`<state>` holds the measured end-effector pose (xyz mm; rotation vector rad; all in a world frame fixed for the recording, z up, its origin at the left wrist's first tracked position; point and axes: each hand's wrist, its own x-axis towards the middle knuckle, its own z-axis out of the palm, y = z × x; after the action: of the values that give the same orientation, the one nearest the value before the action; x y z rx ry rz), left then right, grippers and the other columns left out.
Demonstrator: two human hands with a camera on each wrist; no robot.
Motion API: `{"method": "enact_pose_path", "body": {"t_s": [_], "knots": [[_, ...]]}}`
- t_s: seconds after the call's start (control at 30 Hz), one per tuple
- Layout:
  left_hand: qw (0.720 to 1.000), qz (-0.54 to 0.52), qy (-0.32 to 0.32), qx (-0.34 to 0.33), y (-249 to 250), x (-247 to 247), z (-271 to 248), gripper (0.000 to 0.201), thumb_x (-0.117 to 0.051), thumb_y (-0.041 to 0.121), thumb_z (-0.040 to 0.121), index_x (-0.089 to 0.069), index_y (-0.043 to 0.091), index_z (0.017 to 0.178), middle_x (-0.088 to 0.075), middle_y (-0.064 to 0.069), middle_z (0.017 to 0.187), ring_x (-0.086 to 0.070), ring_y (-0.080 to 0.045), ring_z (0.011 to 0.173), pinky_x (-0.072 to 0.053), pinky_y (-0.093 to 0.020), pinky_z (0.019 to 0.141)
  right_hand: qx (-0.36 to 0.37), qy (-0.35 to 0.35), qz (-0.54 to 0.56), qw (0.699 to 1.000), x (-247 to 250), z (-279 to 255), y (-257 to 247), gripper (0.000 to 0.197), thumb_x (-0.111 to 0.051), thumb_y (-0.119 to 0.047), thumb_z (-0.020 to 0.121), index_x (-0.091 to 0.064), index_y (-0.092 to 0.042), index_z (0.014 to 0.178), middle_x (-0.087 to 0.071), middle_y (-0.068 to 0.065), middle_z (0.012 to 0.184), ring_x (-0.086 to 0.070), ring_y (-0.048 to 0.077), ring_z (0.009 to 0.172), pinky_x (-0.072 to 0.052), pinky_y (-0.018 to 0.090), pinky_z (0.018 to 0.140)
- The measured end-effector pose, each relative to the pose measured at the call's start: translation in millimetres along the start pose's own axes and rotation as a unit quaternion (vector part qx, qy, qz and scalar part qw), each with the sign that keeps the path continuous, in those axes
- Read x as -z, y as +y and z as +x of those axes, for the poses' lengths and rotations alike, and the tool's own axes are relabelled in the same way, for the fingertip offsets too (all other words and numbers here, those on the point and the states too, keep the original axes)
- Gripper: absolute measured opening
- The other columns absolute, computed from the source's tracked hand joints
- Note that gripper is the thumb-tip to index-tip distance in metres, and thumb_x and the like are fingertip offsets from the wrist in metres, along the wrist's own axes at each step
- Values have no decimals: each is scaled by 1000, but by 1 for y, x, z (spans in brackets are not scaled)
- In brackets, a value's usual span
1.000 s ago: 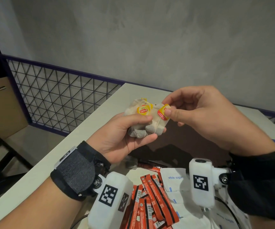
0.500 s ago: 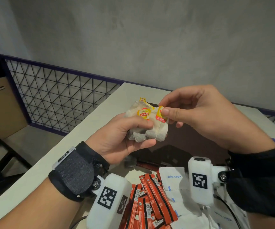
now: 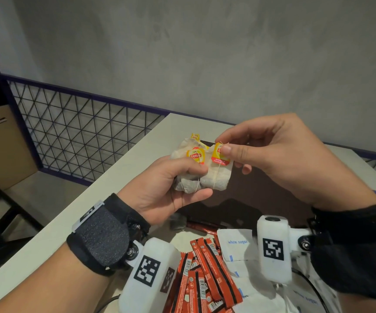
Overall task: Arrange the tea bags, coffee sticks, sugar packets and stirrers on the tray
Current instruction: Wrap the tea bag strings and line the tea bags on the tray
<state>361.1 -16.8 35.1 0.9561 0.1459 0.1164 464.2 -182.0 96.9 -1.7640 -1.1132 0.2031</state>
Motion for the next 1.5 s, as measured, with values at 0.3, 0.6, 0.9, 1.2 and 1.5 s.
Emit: {"method": "enact_pose_path", "body": {"t_s": [0.3,0.6,0.9,1.2,1.5], "knots": [[999,24,-16,-23,0,-2,-3,42,-72,13,74,-68,11,115,-77,-8,101,-76,-17,82,-59,-23,53,-16,-5,-7,1000,-1,0,1,9,-78,-10,86,-81,-12,94,-77,7,79,-61,9,61,-53,26,57],[998,45,-10,-33,-2,-2,0,31,-72,14,73,-70,14,104,-76,-5,89,-72,-12,67,-57,-21,49,-26,3,-5,1000,-4,1,2,9,-79,-17,85,-78,-10,90,-73,14,75,-59,12,57,-53,27,59],[998,43,-8,-39,-3,-1,0,36,-72,21,77,-70,14,112,-75,-7,96,-73,-15,72,-58,-25,49,-29,-2,17,999,-1,1,6,9,-78,-10,84,-78,-5,91,-74,17,76,-63,15,62,-53,31,61],[996,49,19,-71,-3,1,3,40,-73,22,75,-69,14,114,-75,-11,98,-73,-17,74,-58,-27,51,-30,-10,-15,999,-2,1,4,8,-79,-16,85,-79,-12,92,-76,14,79,-63,19,60,-51,36,60],[994,61,23,-89,-5,3,5,32,-73,18,80,-67,14,111,-74,-11,96,-71,-17,71,-56,-26,50,-28,-12,-55,998,-2,1,3,6,-78,-19,87,-79,-15,92,-76,10,78,-66,20,64,-55,31,59]]}}
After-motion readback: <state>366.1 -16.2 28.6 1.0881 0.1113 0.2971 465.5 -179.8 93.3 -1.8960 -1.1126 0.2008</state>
